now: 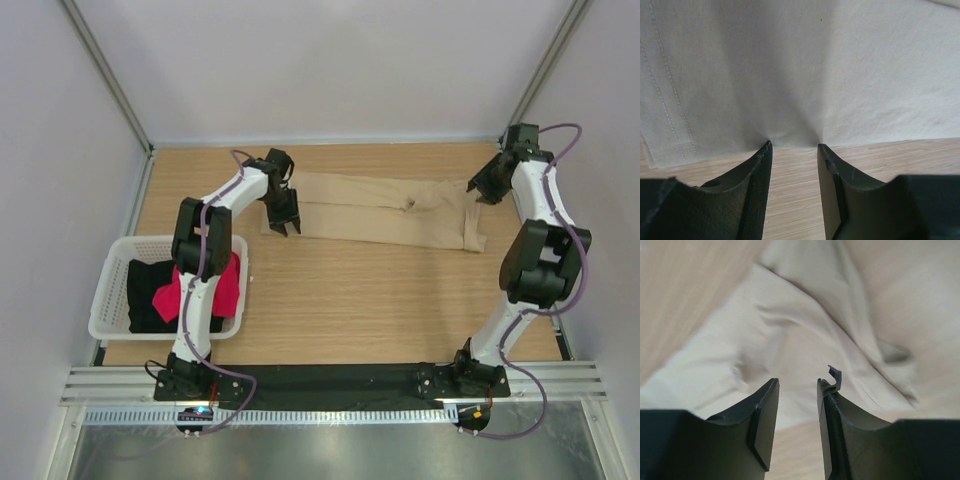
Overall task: Fold and stack the t-shirts
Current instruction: Fold the tshirt
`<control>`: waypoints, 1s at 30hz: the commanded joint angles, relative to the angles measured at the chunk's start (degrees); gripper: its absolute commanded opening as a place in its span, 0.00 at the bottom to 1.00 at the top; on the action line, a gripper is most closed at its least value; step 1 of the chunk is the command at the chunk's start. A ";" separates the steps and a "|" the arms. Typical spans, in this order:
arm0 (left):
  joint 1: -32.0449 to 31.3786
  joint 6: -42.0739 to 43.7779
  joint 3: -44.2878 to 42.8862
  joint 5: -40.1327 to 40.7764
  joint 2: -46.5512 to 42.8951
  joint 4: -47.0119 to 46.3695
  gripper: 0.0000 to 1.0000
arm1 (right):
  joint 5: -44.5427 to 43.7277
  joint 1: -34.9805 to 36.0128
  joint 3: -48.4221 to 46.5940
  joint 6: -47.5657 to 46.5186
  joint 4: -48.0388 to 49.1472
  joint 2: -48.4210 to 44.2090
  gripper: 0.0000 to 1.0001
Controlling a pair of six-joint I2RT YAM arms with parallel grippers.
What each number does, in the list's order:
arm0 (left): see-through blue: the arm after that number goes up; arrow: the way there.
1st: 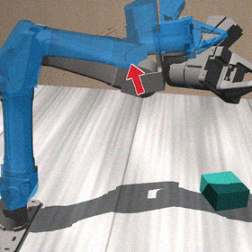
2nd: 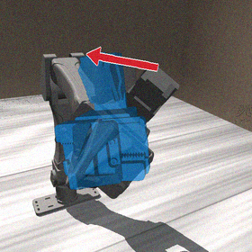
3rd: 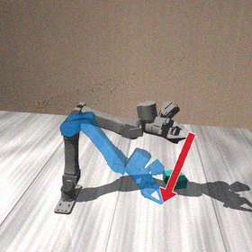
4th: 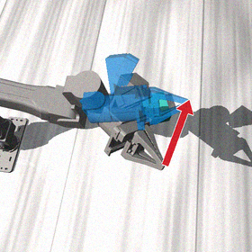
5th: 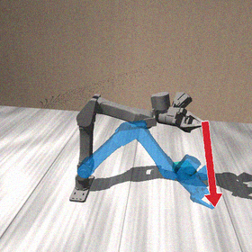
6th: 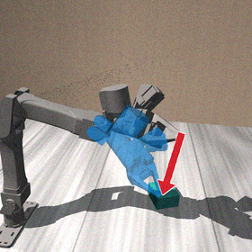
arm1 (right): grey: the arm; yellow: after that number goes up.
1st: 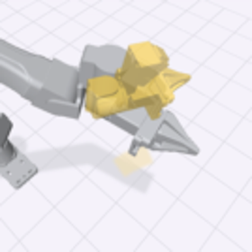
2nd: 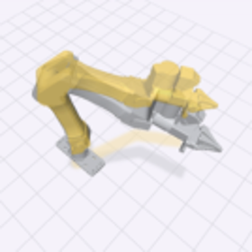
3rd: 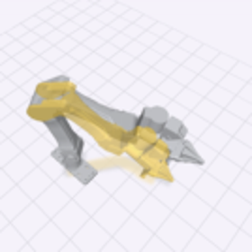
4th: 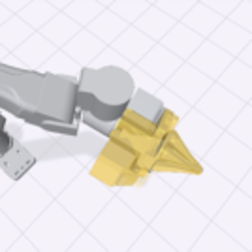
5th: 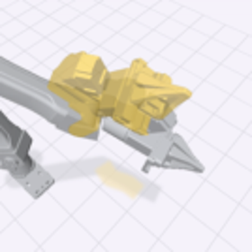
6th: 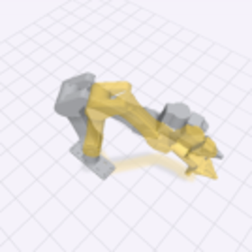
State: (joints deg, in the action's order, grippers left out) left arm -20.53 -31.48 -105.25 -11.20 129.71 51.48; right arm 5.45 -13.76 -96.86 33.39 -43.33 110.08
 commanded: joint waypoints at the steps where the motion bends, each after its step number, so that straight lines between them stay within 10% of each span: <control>1: 0.14 -0.42 -2.85 -1.10 1.24 -0.60 0.43 | -12.90 0.05 10.26 -5.61 -6.15 -10.12 0.42; 9: 0.23 -0.77 -3.73 -0.49 4.14 0.37 0.42 | -16.08 -2.76 31.27 -4.29 2.36 -16.83 0.39; 15: 0.50 -1.47 -5.14 0.21 6.26 1.34 0.41 | -13.11 -5.75 36.65 -3.60 12.63 -14.99 0.14; 30: 1.55 -1.39 -6.10 -0.14 8.19 1.69 0.41 | -2.29 -6.63 40.70 0.80 22.84 -15.25 0.29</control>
State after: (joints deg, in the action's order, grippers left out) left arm -19.57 -33.04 -111.18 -13.30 133.82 54.72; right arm 0.60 -20.32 -56.62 31.88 -25.50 97.36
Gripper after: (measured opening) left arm 0.405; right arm 0.287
